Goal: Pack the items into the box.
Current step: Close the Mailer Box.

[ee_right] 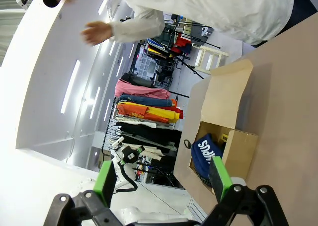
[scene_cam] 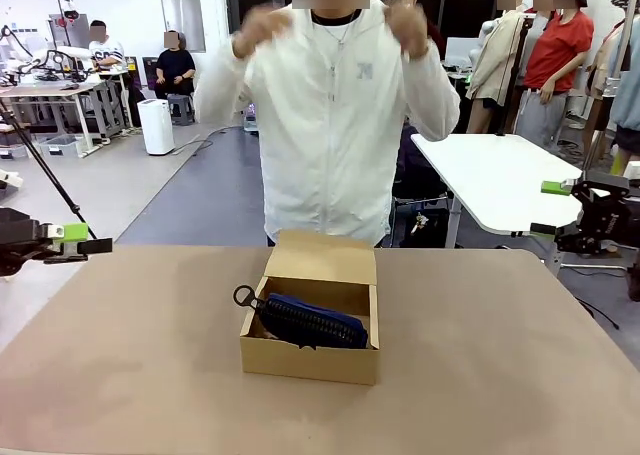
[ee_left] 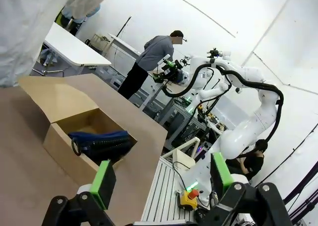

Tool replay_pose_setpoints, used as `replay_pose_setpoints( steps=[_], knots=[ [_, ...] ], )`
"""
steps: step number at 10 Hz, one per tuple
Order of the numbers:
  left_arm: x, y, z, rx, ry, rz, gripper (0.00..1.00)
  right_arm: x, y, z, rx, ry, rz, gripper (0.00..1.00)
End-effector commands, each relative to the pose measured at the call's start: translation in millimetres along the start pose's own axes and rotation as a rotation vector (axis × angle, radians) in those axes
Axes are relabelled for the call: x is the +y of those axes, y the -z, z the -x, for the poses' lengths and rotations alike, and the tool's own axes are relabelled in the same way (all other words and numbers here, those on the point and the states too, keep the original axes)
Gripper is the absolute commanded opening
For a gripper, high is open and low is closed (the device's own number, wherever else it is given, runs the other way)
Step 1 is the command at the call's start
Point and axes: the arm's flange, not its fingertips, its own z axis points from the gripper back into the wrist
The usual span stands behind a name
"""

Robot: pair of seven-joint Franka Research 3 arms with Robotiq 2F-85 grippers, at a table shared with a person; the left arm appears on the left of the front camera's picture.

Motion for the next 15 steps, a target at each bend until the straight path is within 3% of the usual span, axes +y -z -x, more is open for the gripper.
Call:
replay_pose_setpoints(
  steps=[1, 12, 13, 15],
  knots=[
    [-2.6, -0.7, 1.2, -0.006, 0.017, 0.011, 1.0, 2.7, -0.5, 0.9, 0.005, -0.004, -0.009, 1.0],
    [-0.1, 0.1, 0.0, 0.0, 0.001, 0.001, 1.0, 0.0, 0.0, 0.0, 0.0, 0.0, 0.0, 1.0],
    [19.6, 21.0, -23.8, 0.0, -0.079, -0.108, 1.0, -11.1, 31.4, -11.4, 0.068, -0.002, 0.086, 1.0],
    [70.0, 48.8, -55.7, 0.054, -0.224, -0.171, 1.0, -40.7, 89.3, -21.3, 0.058, -0.054, 0.243, 1.0]
  ],
)
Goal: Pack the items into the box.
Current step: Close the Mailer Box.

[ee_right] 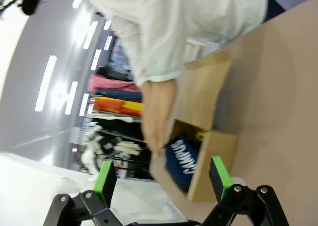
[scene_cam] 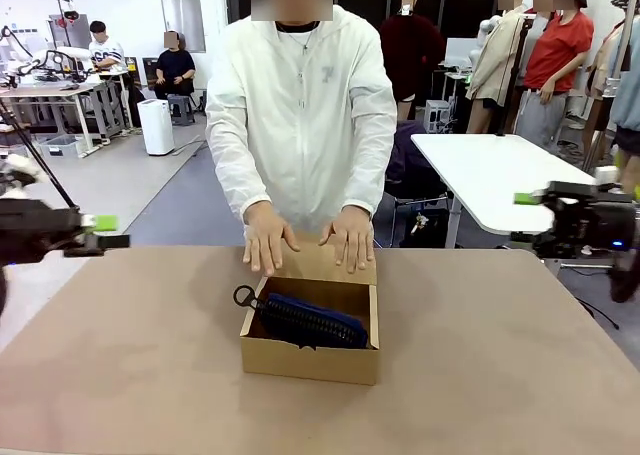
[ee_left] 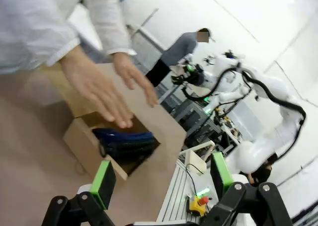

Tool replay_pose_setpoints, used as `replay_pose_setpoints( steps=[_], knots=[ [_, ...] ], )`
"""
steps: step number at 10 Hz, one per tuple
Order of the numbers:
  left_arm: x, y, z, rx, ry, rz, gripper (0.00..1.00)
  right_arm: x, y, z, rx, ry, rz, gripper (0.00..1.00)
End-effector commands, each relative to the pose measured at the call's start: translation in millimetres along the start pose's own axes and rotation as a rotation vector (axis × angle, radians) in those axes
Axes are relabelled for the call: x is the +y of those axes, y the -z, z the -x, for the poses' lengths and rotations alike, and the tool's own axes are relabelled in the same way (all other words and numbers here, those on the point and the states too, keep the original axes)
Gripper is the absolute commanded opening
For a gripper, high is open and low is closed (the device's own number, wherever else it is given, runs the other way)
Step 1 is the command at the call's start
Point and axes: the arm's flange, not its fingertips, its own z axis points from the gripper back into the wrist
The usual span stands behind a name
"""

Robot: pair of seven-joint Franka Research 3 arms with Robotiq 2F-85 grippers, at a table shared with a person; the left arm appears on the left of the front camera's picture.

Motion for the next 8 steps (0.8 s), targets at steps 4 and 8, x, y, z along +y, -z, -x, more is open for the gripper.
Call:
replay_pose_setpoints(
  steps=[4, 8],
  knots=[
    [98.7, 79.7, -43.1, 0.081, -0.366, -0.016, 1.0, -48.8, 116.7, -11.0, 0.024, -0.134, 0.256, 1.0],
    [63.9, 58.1, -30.2, 0.079, -0.193, -0.042, 1.0, -47.2, 116.6, -1.3, 0.067, -0.105, 0.284, 1.0]
  ],
)
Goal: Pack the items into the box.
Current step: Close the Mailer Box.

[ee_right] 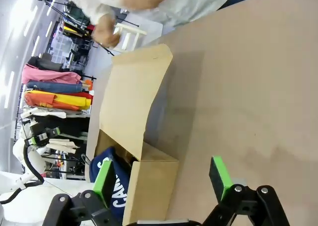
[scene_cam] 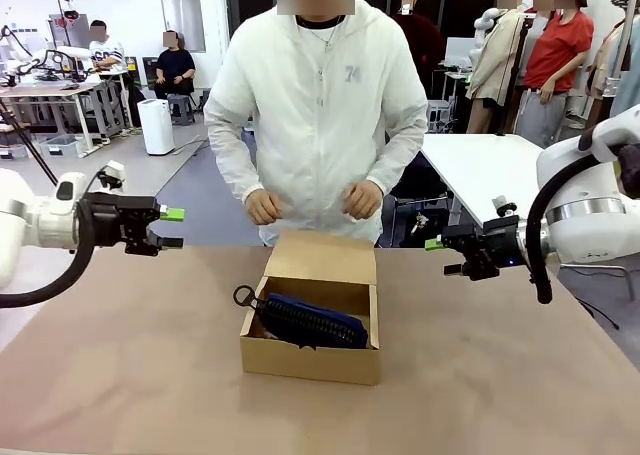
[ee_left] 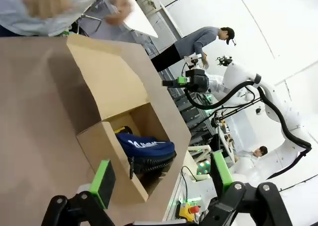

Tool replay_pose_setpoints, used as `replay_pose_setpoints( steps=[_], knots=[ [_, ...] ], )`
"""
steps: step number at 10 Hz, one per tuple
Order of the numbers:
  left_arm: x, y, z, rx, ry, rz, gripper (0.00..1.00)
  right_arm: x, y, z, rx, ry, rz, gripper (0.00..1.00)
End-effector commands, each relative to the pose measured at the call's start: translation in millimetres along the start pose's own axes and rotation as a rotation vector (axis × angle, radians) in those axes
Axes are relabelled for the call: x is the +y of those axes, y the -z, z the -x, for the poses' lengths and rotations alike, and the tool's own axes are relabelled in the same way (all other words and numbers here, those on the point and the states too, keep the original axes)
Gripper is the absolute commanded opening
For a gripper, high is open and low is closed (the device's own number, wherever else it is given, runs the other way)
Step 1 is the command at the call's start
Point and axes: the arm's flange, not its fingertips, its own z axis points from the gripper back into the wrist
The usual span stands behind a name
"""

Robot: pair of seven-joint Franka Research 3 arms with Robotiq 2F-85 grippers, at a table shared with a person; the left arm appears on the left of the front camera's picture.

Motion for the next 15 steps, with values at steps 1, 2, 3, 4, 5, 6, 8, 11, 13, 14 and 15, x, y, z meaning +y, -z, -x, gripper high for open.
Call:
replay_pose_setpoints(
  steps=[1, 2, 3, 4, 5, 6, 8, 11, 13, 14, 15],
  knots=[
    [9.2, 5.9, -0.1, 0.01, -0.016, 0.003, 1.0, 0.0, -0.6, -0.7, -0.002, 0.0, 0.0, 1.0],
    [27.7, 20.0, -31.9, 0.12, -0.121, 0.026, 1.0, -0.8, 19.4, -19.6, 0.054, -0.008, -0.043, 1.0],
    [48.2, 33.9, -60.3, 0.204, -0.195, 0.067, 1.0, -2.8, 35.3, -38.5, 0.06, -0.006, -0.072, 1.0],
    [68.6, 45.6, -81.9, 0.272, -0.256, 0.088, 1.0, -5.6, 51.0, -52.7, 0.076, -0.006, -0.094, 1.0],
    [86.1, 58.0, -95.6, 0.297, -0.292, 0.112, 1.0, -9.9, 65.4, -63.7, 0.077, 0.016, -0.107, 1.0],
    [103.4, 76.5, -108.7, 0.335, -0.306, 0.184, 1.0, -17.7, 82.2, -73.3, 0.108, 0.063, -0.106, 1.0],
    [133.6, 115.9, -125.0, 0.367, -0.383, 0.168, 1.0, -24.5, 117.1, -82.4, 0.159, 0.154, -0.156, 1.0],
    [164.1, 170.4, -131.4, 0.504, -0.511, 0.191, 1.0, -29.8, 153.9, -76.7, 0.252, 0.272, -0.238, 1.0],
    [177.7, 197.7, -126.6, 0.57, -0.525, 0.206, 1.0, -25.6, 165.6, -68.1, 0.325, 0.329, -0.302, 1.0],
    [183.1, 209.5, -124.8, 0.578, -0.534, 0.178, 1.0, -23.6, 168.4, -65.7, 0.359, 0.341, -0.322, 1.0],
    [185.1, 221.9, -122.6, 0.596, -0.517, 0.196, 1.0, -21.2, 171.0, -61.8, 0.401, 0.345, -0.338, 1.0]
  ],
)
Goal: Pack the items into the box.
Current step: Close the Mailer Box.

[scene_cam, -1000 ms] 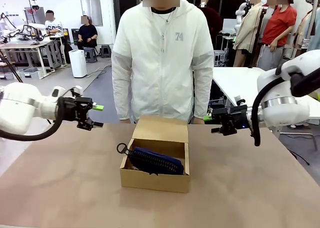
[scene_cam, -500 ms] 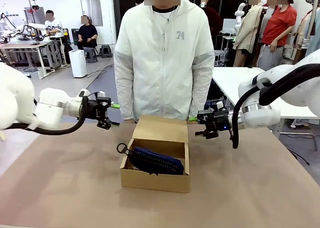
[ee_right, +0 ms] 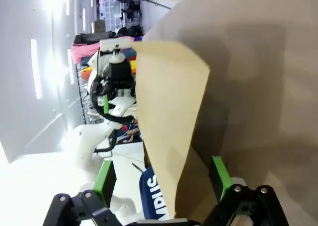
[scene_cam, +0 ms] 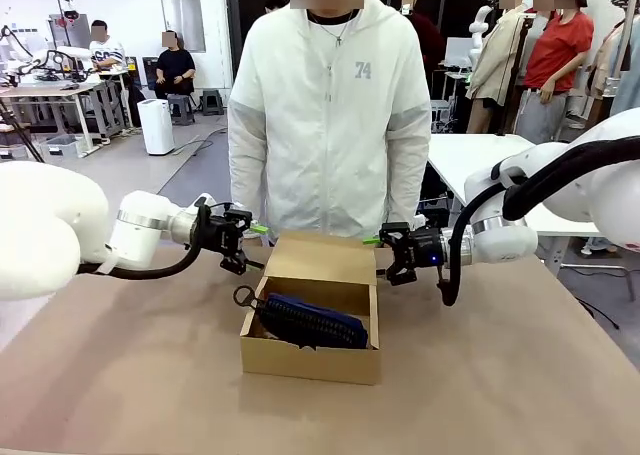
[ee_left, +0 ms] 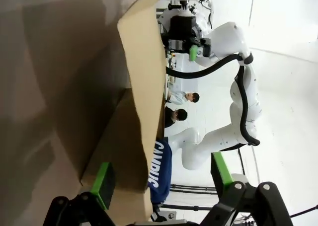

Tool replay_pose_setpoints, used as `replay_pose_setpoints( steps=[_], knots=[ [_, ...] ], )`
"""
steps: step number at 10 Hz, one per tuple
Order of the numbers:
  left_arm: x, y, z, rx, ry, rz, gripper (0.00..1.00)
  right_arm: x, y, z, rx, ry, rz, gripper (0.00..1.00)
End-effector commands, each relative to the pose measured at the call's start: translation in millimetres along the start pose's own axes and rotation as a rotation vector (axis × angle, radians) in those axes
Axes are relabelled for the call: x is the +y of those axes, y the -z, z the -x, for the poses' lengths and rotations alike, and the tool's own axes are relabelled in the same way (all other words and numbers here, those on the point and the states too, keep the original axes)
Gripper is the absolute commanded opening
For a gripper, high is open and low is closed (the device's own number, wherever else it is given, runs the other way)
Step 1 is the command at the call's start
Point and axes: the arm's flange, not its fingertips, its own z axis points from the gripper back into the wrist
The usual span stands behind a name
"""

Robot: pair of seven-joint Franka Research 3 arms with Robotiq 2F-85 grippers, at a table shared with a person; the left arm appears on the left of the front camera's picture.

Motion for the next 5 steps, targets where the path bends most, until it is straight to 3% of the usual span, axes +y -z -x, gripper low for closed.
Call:
replay_pose_setpoints(
  steps=[1, 5],
  knots=[
    [-4.8, 5.1, -27.2, 0.063, 0.024, 0.006, 1.0, 5.2, 3.5, -9.0, 0.076, 0.033, 0.0, 1.0],
    [-6.2, 41.7, -39.5, 0.134, 0.104, 0.013, 1.0, -3.6, 0.1, -5.4, 0.115, 0.038, -0.026, 1.0]
  ],
)
